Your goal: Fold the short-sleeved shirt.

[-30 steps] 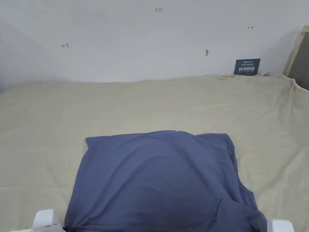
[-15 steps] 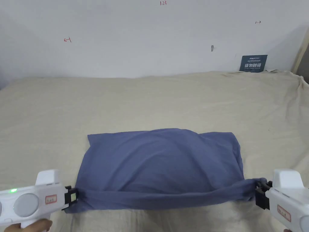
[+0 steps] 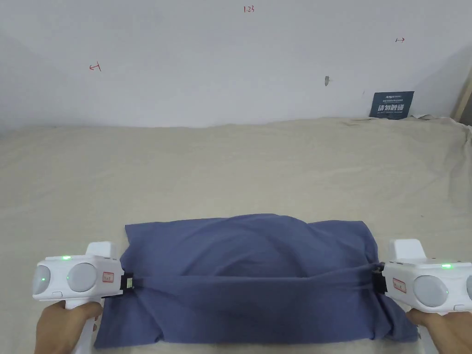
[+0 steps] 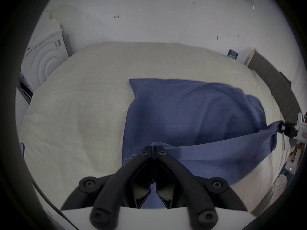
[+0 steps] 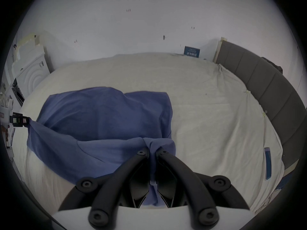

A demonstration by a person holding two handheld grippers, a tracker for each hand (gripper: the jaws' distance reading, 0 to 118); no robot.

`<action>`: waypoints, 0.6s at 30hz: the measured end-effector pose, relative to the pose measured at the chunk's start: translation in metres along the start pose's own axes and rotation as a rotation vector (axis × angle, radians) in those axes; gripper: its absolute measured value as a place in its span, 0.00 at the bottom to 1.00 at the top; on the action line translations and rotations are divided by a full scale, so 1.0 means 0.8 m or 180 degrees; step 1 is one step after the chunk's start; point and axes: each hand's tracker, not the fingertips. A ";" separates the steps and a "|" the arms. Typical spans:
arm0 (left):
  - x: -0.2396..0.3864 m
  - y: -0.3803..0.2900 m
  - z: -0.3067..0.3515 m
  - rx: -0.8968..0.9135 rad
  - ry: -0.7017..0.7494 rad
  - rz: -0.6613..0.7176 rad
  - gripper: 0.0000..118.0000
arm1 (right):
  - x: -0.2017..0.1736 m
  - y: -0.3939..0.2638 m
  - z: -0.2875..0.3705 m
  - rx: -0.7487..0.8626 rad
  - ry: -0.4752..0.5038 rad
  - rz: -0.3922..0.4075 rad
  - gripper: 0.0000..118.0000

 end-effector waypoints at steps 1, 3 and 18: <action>0.002 0.001 -0.011 -0.0041 0.0020 -0.0045 0.01 | -0.004 0.002 -0.008 -0.0077 0.0010 -0.0044 0.03; 0.004 -0.001 -0.034 -0.0101 0.0068 -0.0087 0.01 | -0.004 0.003 -0.030 -0.0182 -0.0003 -0.0116 0.03; 0.013 -0.012 -0.049 -0.0208 0.0127 -0.0198 0.44 | -0.016 -0.012 -0.045 -0.0382 -0.0033 -0.0344 0.21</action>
